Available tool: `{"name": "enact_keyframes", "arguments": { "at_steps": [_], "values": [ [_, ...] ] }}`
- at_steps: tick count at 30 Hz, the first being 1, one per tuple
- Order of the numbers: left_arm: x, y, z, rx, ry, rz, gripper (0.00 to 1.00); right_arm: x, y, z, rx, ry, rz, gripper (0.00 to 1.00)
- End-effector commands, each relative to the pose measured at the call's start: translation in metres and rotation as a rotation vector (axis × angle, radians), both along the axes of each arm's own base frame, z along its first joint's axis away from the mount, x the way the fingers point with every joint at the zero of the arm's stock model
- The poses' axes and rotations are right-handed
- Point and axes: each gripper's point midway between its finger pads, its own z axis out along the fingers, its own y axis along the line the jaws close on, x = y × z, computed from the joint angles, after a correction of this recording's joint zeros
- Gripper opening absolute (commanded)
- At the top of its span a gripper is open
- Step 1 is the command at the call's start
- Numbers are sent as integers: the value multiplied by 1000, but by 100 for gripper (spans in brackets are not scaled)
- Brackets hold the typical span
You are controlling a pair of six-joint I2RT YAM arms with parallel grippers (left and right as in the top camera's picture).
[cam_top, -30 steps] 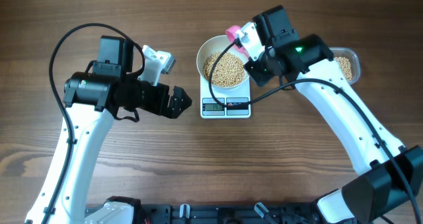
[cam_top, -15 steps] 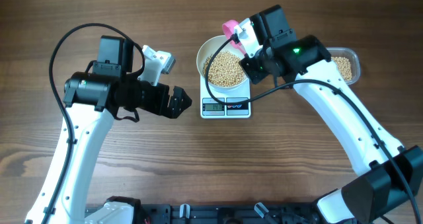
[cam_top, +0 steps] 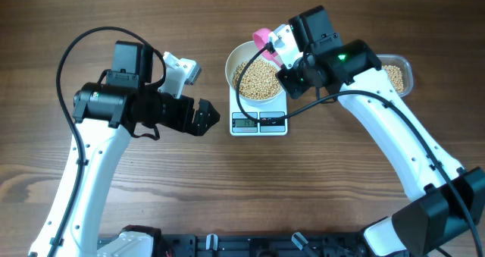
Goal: Scoop item into bowl and weigh 150g on scale
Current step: 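Tip the pink scoop with the right gripper to pour soybeans into bowl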
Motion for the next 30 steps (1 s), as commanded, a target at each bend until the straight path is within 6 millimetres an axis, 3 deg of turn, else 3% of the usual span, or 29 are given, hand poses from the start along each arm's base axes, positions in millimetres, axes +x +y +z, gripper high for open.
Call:
{"name": "enact_keyframes", "arguments": {
  "at_steps": [1, 17, 30],
  "values": [
    [-2, -4, 8, -16, -29, -28, 100, 3, -2, 17, 1, -49, 6, 4],
    [-2, -4, 8, -16, -29, -28, 100, 3, -2, 16, -14, -55, 35, 4],
    [-2, -4, 8, -16, -29, -28, 100, 6, -14, 16, -106, -88, 64, 4]
  ]
}}
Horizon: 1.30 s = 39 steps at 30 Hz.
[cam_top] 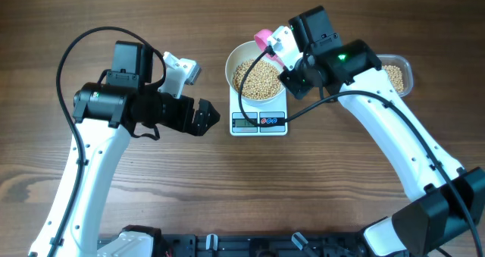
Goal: Scoop item into bowl and weigh 150g on scale
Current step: 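Tip the pink scoop with the right gripper to pour soybeans into bowl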
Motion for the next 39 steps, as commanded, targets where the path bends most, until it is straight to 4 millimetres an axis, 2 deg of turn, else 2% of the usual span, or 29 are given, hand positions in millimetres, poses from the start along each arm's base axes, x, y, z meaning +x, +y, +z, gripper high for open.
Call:
{"name": "enact_keyframes", "arguments": {
  "at_steps": [1, 27, 34, 39],
  "values": [
    [-2, -4, 8, -16, -29, -28, 100, 3, -4, 16, -10, -51, 4, 4],
    [-2, -4, 8, -16, -29, -28, 100, 7, -1, 20, -43, -90, 27, 4],
    [-2, -4, 8, -16, -29, -28, 100, 12, -12, 21, -115, -121, 16, 4],
    [-2, -4, 8, -16, -29, -28, 100, 7, -2, 21, -98, -114, 42, 4]
  ]
}}
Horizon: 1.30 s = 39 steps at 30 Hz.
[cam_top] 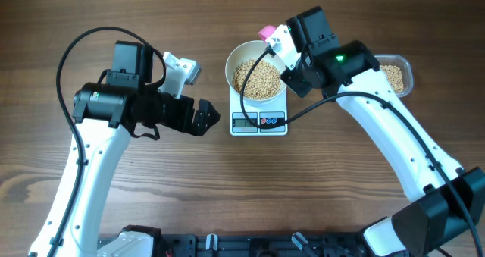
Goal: Scoop item into bowl and weigh 150g on scale
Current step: 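Tip the pink scoop with the right gripper to pour soybeans into bowl, then move the empty scoop rightward back to the soybean tub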
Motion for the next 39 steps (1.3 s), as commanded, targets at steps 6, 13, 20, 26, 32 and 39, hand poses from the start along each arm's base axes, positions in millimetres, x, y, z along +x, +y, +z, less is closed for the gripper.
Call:
{"name": "enact_keyframes", "arguments": {
  "at_steps": [6, 13, 20, 26, 32, 39],
  "values": [
    [-2, -4, 8, -16, -29, -28, 100, -4, 15, 19, -25, -68, 47, 4],
    [-2, -4, 8, -16, -29, -28, 100, -1, 10, 19, 7, -69, -43, 4],
    [-2, -4, 8, -16, -29, -28, 100, -7, 28, 19, 191, 11, -51, 4],
    [-2, -4, 8, -16, -29, -28, 100, -11, 27, 16, 195, 38, -49, 4],
    [-2, -4, 8, -16, -29, -28, 100, -19, 25, 12, 167, 66, -35, 4],
    [-2, -4, 8, -16, -29, -28, 100, -1, 21, 30, 343, 51, -213, 4]
  ]
}}
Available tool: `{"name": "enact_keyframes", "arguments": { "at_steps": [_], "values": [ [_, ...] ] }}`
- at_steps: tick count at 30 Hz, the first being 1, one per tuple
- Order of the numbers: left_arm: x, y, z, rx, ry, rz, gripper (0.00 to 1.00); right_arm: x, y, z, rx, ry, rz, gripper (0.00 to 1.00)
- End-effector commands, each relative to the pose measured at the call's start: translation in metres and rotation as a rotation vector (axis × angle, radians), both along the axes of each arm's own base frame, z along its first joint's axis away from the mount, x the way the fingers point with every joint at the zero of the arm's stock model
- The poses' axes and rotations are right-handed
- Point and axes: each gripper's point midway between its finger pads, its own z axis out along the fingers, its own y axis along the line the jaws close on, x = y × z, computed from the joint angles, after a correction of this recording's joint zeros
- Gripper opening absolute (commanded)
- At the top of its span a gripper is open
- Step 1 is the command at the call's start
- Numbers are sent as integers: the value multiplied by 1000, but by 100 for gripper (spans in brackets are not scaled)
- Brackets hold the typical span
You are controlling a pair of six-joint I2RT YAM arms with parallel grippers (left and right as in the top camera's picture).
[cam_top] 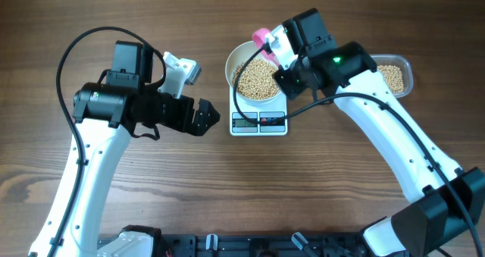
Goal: Scoop item into bowl and weigh 150g on scale
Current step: 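Move the empty scoop rightward back to the soybean tub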
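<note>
A white bowl (pixel 241 60) heaped with tan beans stands on the small white scale (pixel 259 121) at the table's middle back. The scale's display is too small to read. My right gripper (pixel 274 54) hovers over the bowl's far right rim, shut on the pink scoop (pixel 261 36). Only the scoop's pink end shows past the wrist, above the rim. To the left of the scale my left gripper (pixel 209 119) points at it from a short gap away, shut, with nothing in it.
A clear tub (pixel 395 75) of the same beans sits at the back right, partly under the right arm. Both arm bases and a black rail line the table's front edge.
The right wrist has shifted slightly left and toward the bowl, so the pink scoop end now sits lower over the far rim. The left arm, bowl and scale are unchanged.
The scoop lay over the bowl's far right part with more pink showing. It then showed less pink, and later only a small pink tip beyond the rim. Now it is back above the rim. The left arm stayed still throughout.
</note>
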Motion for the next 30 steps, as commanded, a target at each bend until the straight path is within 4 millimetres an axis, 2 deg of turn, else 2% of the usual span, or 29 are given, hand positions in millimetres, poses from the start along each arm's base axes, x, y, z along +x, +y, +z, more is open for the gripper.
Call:
{"name": "enact_keyframes", "arguments": {
  "at_steps": [1, 5, 7, 11, 15, 18, 23, 27, 30],
  "values": [
    [-2, -4, 8, -16, -29, -28, 100, 12, -8, 37, 153, -33, -118, 4],
    [-2, -4, 8, -16, -29, -28, 100, 29, -48, 67, 207, -82, -225, 4],
    [-2, -4, 8, -16, -29, -28, 100, 34, -74, 80, 239, -107, -281, 4],
    [-2, -4, 8, -16, -29, -28, 100, 32, -116, 82, 303, -67, -369, 4],
    [-2, -4, 8, -16, -29, -28, 100, 14, -163, 61, 267, 39, -453, 4],
    [-2, -4, 8, -16, -29, -28, 100, -1, -188, 39, 231, 124, -498, 4],
    [-2, -4, 8, -16, -29, -28, 100, -16, -207, 11, 194, 206, -558, 4],
    [-2, -4, 8, -16, -29, -28, 100, -25, -231, -11, 57, 232, -621, 4],
    [-2, -4, 8, -16, -29, -28, 100, -32, -241, -30, -13, 269, -647, 4]
  ]
}}
